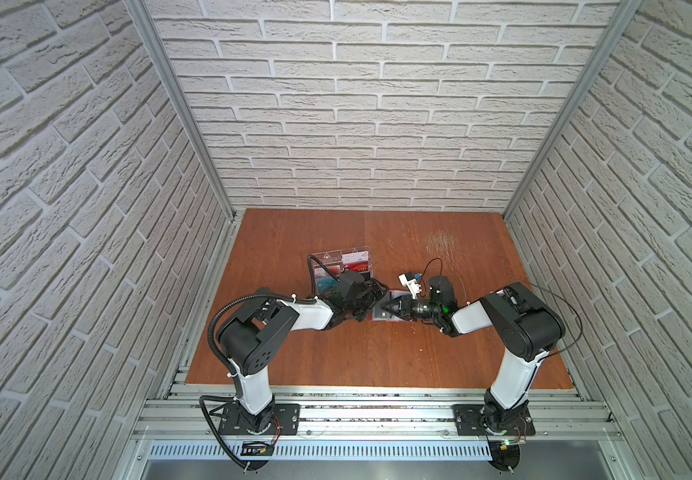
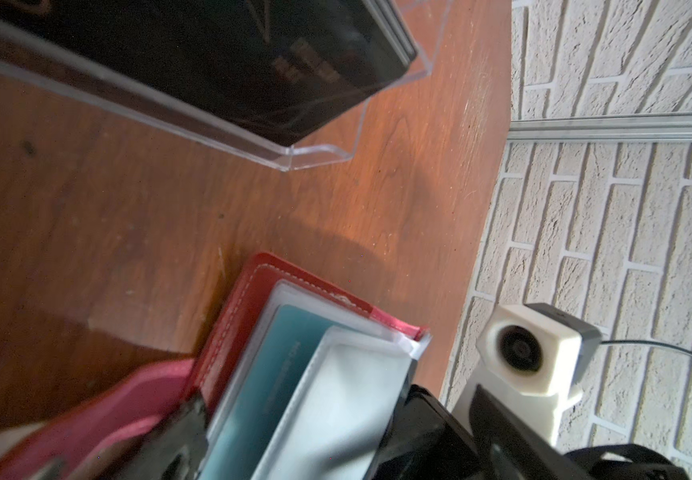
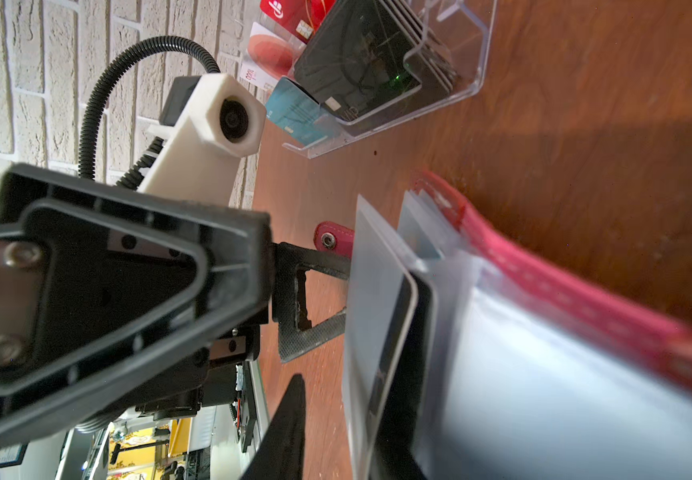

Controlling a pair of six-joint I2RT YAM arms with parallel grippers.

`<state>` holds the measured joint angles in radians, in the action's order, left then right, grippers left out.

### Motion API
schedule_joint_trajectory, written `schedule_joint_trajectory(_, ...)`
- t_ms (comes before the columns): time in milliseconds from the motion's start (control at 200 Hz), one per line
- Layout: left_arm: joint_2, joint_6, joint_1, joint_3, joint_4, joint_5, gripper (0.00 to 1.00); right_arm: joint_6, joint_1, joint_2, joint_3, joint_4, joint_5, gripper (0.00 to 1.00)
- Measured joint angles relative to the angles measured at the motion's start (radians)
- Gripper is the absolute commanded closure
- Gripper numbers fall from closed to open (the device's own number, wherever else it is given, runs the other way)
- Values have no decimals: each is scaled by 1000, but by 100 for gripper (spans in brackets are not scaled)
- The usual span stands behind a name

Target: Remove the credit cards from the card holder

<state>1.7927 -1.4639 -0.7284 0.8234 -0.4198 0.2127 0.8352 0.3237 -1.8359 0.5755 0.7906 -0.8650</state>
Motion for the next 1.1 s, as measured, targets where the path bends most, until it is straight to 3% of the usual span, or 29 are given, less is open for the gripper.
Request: schedule_joint_trajectory(1100, 1, 0, 2, -5, -11, 6, 2, -136, -55, 18, 16, -222, 30, 83)
